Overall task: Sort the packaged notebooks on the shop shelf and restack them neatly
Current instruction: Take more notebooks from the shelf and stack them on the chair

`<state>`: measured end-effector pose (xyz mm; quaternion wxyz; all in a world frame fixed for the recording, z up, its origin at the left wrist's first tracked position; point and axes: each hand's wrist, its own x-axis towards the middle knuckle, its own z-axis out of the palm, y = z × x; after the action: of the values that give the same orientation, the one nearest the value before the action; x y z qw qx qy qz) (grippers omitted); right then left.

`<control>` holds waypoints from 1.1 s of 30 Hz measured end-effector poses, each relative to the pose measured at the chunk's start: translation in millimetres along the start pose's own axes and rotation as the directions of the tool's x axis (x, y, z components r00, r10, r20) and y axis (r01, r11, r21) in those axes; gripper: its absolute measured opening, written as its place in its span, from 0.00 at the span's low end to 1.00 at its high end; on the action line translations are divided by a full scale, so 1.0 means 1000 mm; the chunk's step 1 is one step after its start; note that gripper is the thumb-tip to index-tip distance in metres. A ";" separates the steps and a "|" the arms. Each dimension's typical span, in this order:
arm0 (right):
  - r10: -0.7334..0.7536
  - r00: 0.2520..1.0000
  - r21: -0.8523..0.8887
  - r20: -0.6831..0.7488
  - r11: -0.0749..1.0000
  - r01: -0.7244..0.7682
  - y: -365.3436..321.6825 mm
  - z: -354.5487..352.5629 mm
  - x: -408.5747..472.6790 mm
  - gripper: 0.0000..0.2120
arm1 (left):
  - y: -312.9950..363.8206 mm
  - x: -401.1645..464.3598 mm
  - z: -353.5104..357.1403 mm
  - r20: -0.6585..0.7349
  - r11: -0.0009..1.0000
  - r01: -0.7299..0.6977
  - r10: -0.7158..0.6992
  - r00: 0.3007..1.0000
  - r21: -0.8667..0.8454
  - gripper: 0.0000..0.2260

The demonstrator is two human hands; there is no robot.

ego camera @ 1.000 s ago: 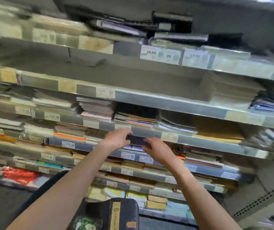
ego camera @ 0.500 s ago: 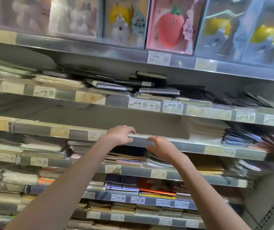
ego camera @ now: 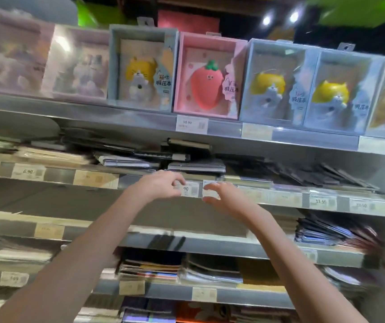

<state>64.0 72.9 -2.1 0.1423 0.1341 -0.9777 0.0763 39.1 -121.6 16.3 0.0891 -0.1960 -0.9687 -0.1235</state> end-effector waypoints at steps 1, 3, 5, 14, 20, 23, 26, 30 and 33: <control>-0.018 0.999 -0.002 -0.028 1.000 0.018 0.003 -0.007 0.003 0.19 | 0.001 0.003 -0.004 -0.038 1.000 -0.005 0.005 0.999 0.001 0.15; -0.046 0.997 -0.010 -0.069 0.999 0.045 0.009 -0.013 0.009 0.19 | 0.000 0.008 -0.011 -0.091 1.000 0.000 0.000 0.996 -0.002 0.15; -0.059 0.995 -0.002 -0.086 0.998 0.059 0.013 -0.014 0.016 0.20 | -0.004 0.013 -0.014 -0.111 1.000 0.019 -0.018 0.994 0.006 0.15; -0.172 0.948 -0.139 -0.268 0.981 0.139 0.007 -0.015 0.054 0.24 | -0.032 0.022 -0.020 -0.262 0.991 0.089 -0.059 0.963 0.104 0.16; -0.201 0.947 -0.143 -0.252 0.975 0.169 -0.003 -0.003 0.088 0.28 | -0.080 0.021 -0.023 -0.374 0.956 0.199 -0.107 0.921 0.217 0.20; -0.220 0.943 -0.114 -0.250 0.974 0.197 -0.004 0.002 0.100 0.32 | -0.097 0.025 -0.018 -0.427 0.930 0.219 -0.076 0.901 0.296 0.23; -0.198 0.962 0.034 -0.187 0.978 0.207 -0.001 -0.008 0.108 0.38 | -0.099 0.030 -0.016 -0.498 0.922 0.198 -0.007 0.867 0.332 0.24; -0.194 0.973 0.127 -0.122 0.970 0.210 0.003 -0.011 0.111 0.37 | -0.098 0.035 -0.016 -0.491 0.914 0.218 -0.024 0.871 0.342 0.20; -0.219 0.966 0.098 -0.136 0.968 0.233 0.003 -0.010 0.114 0.34 | -0.095 0.040 -0.011 -0.467 0.867 0.227 0.007 0.884 0.443 0.16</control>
<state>-39.8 50.4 40.8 0.2029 0.2475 -0.9394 0.1230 -34.2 -195.0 16.3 0.3515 -0.0759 -0.9300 0.0765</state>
